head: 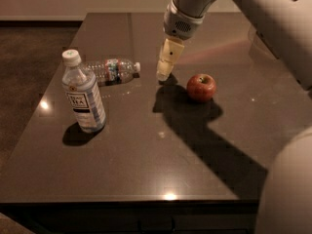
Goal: Move water bottle near apple
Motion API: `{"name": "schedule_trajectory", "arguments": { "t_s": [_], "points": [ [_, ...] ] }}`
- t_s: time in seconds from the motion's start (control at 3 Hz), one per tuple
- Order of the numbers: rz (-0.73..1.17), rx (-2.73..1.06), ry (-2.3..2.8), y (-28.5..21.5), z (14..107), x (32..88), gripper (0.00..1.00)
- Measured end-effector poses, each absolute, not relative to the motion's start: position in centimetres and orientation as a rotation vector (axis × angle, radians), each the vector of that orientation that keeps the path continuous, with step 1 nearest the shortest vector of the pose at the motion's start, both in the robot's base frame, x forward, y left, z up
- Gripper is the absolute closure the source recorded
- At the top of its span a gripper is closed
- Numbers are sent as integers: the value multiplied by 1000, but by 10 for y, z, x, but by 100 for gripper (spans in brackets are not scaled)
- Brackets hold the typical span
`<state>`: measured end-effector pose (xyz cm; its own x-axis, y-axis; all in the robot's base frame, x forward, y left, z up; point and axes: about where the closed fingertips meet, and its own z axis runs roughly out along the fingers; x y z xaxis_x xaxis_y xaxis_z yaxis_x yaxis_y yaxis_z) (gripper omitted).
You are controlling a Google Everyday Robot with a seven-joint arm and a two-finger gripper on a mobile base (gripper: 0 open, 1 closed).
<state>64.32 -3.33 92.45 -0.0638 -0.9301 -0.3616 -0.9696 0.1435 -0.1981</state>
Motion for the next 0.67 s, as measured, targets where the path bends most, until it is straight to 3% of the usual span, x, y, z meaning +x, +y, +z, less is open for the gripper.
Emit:
{"name": "schedule_trajectory", "arguments": {
  "t_s": [0.67],
  "points": [
    [192, -1860, 2028, 11, 897, 670, 0]
  ]
}}
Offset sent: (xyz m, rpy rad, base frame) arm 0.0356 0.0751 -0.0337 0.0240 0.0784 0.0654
